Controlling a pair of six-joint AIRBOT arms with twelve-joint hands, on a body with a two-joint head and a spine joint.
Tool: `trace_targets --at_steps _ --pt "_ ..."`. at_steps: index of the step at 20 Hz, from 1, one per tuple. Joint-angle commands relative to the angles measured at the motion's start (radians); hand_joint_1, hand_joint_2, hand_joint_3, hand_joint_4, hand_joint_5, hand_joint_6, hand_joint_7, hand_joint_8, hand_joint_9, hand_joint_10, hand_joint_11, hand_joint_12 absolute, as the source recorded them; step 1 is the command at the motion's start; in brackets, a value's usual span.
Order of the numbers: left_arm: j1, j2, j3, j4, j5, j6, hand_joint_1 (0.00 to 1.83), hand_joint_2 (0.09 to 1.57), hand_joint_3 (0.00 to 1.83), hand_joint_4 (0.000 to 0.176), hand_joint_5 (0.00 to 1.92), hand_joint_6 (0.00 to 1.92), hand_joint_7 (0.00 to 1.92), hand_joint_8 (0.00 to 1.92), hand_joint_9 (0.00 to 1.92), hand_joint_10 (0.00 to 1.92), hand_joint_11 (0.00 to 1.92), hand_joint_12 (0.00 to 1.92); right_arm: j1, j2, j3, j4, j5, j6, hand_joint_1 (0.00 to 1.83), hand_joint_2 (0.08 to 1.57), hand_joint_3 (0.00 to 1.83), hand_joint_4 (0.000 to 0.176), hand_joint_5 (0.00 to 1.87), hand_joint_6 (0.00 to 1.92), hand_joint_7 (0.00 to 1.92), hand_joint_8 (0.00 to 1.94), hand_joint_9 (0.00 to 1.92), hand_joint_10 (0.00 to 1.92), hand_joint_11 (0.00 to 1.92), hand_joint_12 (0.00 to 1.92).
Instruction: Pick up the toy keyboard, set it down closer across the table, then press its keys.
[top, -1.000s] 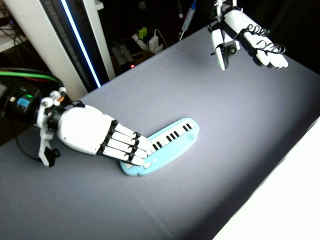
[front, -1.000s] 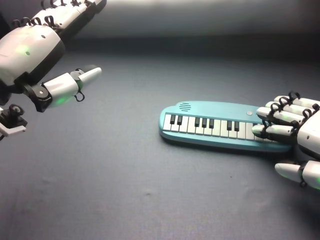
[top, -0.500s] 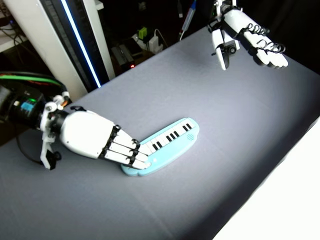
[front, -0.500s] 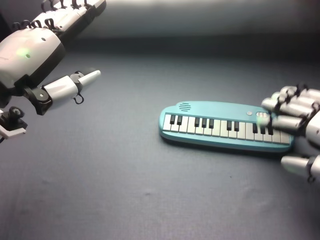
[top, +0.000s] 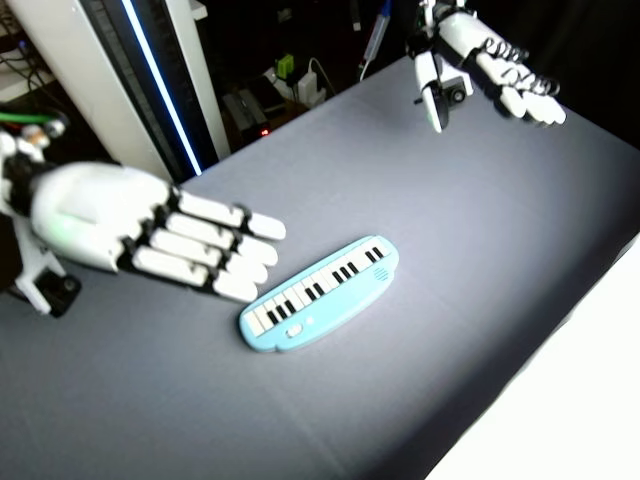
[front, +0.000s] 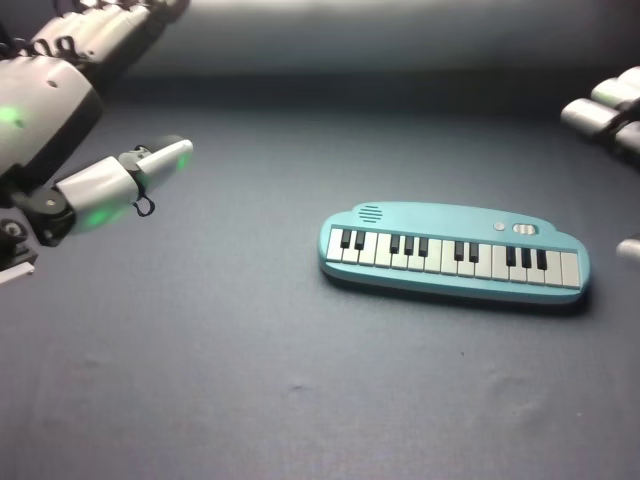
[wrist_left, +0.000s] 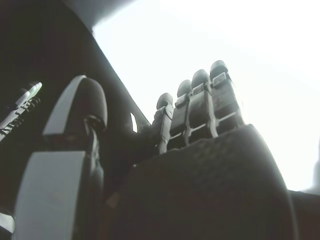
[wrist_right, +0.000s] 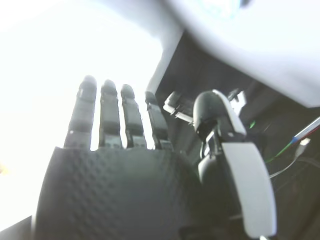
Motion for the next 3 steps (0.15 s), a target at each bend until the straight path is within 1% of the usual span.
trace_targets --at_steps 1,2,3 --pt "0.003 0.008 -0.006 0.003 -0.172 0.0 0.48 1.37 0.01 0.069 0.0 0.0 0.0 0.0 0.0 0.0 0.0 0.0 -0.011 0.011 -0.006 0.013 0.224 0.025 0.27 1.43 0.0 0.131 0.0 0.0 0.0 0.0 0.0 0.0 0.0 0.0" --pt "0.021 0.015 -0.018 -0.005 -0.214 0.0 0.41 1.39 0.02 0.085 0.0 0.0 0.0 0.0 0.0 0.0 0.0 0.0 -0.049 0.015 -0.009 0.021 0.287 0.054 0.28 1.4 0.0 0.145 0.0 0.0 0.0 0.0 0.0 0.0 0.0 0.0" --pt "0.039 0.022 -0.031 -0.014 -0.257 0.0 0.36 1.36 0.0 0.137 0.0 0.0 0.0 0.0 0.0 0.0 0.0 0.0 -0.089 0.016 -0.012 0.032 0.355 0.083 0.3 1.37 0.0 0.102 0.0 0.0 0.0 0.0 0.0 0.0 0.0 0.0"
